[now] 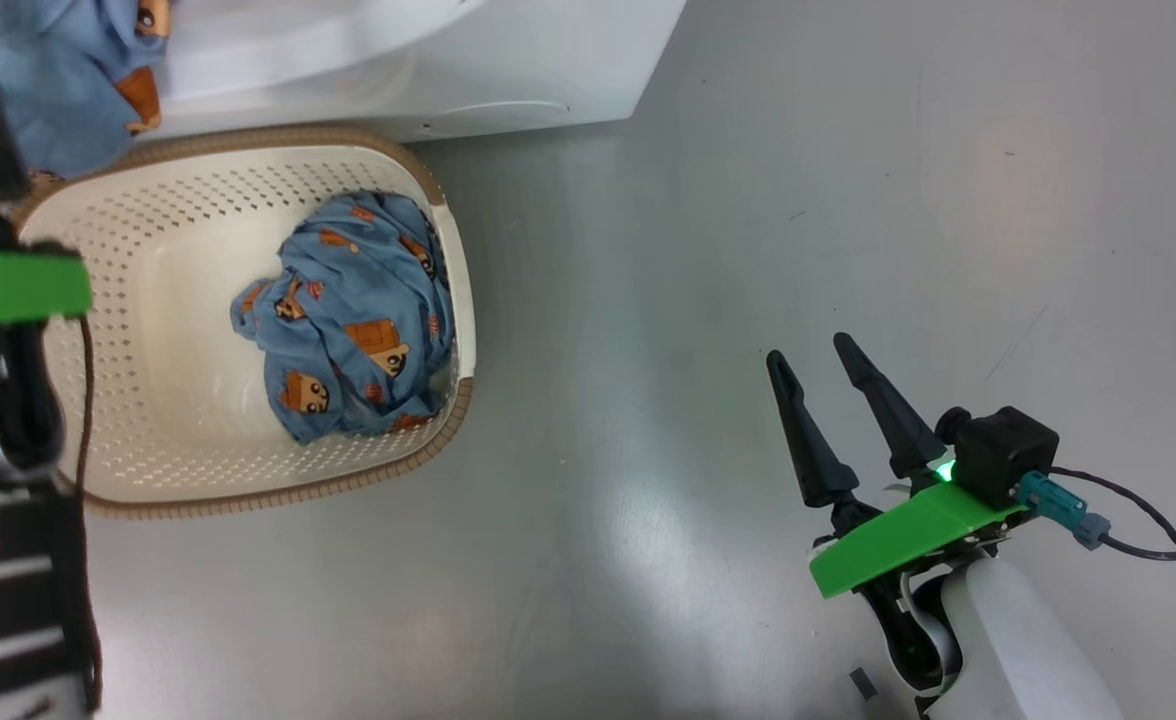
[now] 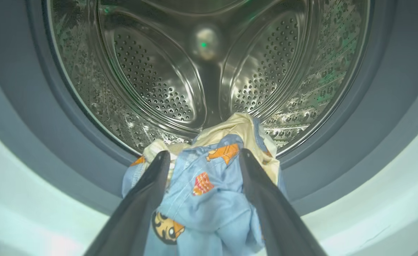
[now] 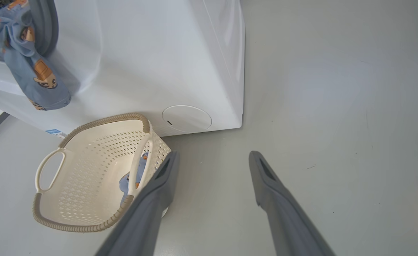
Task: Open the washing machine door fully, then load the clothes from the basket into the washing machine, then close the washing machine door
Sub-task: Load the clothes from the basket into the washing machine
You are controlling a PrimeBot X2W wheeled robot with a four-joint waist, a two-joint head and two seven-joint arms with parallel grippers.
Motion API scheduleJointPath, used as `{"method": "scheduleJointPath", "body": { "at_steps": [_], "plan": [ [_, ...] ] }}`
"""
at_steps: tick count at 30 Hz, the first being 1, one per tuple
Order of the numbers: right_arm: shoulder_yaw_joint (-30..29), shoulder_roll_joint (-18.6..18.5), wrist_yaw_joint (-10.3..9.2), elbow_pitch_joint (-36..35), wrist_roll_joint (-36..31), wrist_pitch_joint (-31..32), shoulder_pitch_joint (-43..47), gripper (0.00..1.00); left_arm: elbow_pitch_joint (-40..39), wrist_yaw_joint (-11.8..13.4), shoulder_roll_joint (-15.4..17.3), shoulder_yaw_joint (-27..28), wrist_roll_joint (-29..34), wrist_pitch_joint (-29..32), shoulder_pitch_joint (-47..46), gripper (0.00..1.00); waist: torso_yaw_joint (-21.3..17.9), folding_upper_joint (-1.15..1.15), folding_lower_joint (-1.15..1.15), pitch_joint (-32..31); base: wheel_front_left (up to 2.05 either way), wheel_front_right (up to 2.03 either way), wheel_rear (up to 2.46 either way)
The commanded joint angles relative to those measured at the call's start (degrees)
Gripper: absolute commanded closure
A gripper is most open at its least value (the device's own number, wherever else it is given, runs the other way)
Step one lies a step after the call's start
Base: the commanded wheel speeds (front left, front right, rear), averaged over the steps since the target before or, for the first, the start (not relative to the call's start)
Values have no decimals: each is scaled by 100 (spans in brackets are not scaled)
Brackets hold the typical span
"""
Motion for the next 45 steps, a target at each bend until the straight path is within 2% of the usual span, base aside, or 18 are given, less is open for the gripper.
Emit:
{"method": "scheduleJointPath", "body": {
  "at_steps": [1,6,18,32,45],
  "plan": [
    [163,47,9,-68,-12,-27,156,0,-254,16,161,253,133,-29,337,0,-3,0,1,-18,0,0,0],
    [225,47,9,-39,1,-27,135,0,-429,-24,-17,654,348,-29,941,0,-47,0,1,-61,0,0,0],
    [214,47,9,-50,-7,-27,141,0,-389,-106,-216,814,538,-29,1970,0,-68,0,1,-27,0,0,0],
    [273,47,9,-28,17,-27,76,0,-83,-117,-252,705,522,-29,2736,0,-74,0,1,39,0,0,0],
    [308,47,9,-7,48,-27,63,0,209,-118,-181,752,438,-29,3037,0,-117,0,1,70,0,0,0]
  ]
}}
